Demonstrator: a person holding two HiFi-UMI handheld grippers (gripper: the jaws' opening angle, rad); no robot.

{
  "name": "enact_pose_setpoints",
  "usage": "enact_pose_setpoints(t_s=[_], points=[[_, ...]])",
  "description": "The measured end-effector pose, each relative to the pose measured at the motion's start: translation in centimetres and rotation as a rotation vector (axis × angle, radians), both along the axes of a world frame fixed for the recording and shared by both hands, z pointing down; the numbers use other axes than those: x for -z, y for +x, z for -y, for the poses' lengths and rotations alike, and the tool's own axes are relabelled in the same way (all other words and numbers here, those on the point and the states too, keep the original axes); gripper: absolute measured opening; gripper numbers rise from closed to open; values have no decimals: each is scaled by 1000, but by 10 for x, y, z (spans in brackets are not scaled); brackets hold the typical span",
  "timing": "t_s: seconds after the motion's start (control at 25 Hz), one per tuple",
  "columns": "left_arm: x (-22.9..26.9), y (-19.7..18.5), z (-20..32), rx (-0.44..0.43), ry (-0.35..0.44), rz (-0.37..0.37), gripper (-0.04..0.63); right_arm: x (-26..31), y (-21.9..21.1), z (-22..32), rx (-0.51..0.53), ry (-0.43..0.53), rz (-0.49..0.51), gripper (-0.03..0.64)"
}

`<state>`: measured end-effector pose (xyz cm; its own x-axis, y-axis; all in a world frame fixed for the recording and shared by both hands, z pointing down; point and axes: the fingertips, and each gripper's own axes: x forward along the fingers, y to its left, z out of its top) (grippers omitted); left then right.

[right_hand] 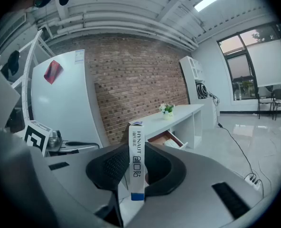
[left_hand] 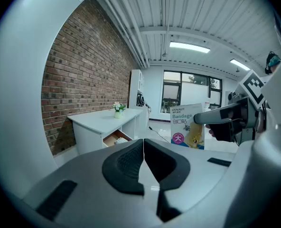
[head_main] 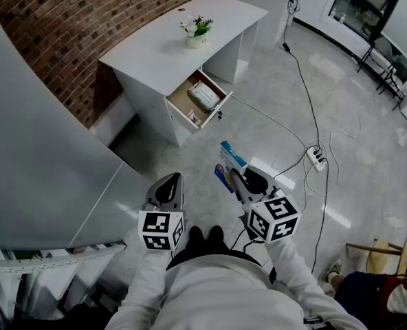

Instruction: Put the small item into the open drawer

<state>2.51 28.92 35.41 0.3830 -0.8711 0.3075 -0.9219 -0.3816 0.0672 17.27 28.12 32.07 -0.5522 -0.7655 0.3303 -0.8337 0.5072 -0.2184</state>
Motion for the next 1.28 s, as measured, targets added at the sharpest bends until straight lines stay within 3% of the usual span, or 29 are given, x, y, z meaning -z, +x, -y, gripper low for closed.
enact_pose_setpoints(t_s=[1.0,1.28], points=[[3,39,9,23,15,7,20,-7,36,8,-16,-1,12,116],[-6,37,25,37,-13,23,20,-14,39,27,-31,-25,28,116]])
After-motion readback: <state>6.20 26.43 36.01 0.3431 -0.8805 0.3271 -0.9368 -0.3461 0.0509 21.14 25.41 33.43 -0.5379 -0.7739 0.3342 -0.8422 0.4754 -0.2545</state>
